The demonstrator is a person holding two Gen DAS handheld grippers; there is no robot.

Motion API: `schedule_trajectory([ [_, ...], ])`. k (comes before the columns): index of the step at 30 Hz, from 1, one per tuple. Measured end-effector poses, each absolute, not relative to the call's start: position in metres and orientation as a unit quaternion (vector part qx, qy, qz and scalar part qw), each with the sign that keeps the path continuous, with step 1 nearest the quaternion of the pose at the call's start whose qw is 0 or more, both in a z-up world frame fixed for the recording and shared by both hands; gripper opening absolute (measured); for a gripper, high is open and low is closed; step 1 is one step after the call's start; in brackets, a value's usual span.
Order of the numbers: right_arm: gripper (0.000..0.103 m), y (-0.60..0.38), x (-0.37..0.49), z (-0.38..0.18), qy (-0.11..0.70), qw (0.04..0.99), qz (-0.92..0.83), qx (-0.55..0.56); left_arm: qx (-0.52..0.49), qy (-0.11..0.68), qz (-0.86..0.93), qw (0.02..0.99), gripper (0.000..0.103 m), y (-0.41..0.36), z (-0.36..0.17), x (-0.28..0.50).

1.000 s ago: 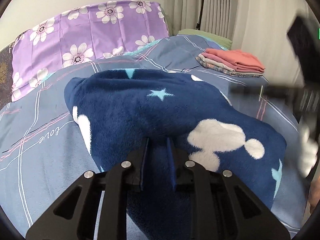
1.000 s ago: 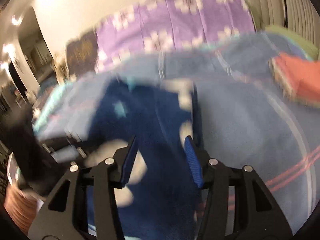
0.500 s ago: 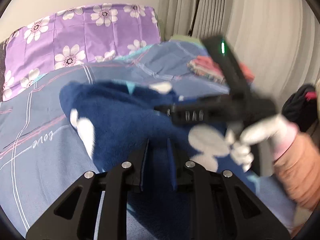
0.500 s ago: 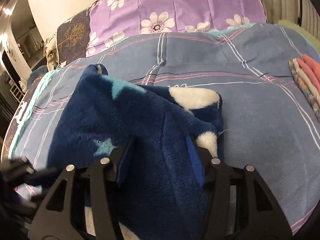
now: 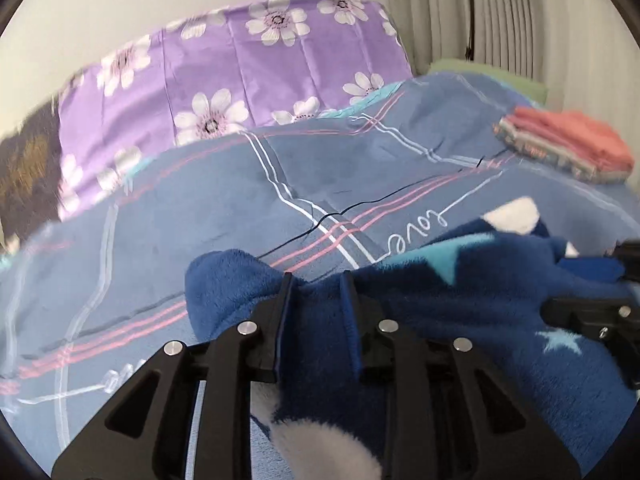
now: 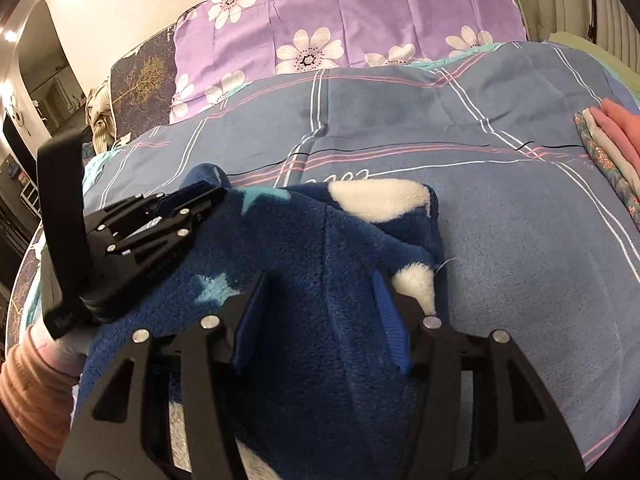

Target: Fold small clothes

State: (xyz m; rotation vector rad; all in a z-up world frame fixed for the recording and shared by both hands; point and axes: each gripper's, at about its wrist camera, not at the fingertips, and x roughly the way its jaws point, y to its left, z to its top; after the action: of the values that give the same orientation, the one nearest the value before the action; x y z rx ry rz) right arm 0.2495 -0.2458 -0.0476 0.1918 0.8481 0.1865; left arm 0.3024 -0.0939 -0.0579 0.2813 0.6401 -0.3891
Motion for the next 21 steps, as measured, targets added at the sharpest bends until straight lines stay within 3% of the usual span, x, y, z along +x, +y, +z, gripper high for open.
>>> schedule_trajectory([
  [6,0.054,-0.244,0.244,-0.046,0.404,0.906,0.09,0.086,0.146,0.325,-0.188,0.915,0.03,-0.089,-0.032,0.286],
  [8,0.054,-0.245,0.244,-0.047,0.403,0.906,0.092,0.09,0.135,0.34,-0.206,0.908,0.046,-0.081,-0.012,0.276],
  [14,0.054,-0.247,0.243,-0.047,0.401,0.907,0.095,0.093,0.12,0.293,-0.274,0.908,0.065,-0.055,0.024,0.18],
  [19,0.054,-0.245,0.242,-0.047,0.4,0.908,0.092,0.087,0.161,0.366,-0.26,0.879,0.072,-0.068,-0.028,0.144],
  [21,0.054,-0.241,0.241,-0.046,0.398,0.91,0.089,0.074,0.108,0.373,-0.261,0.884,0.072,-0.058,-0.043,0.145],
])
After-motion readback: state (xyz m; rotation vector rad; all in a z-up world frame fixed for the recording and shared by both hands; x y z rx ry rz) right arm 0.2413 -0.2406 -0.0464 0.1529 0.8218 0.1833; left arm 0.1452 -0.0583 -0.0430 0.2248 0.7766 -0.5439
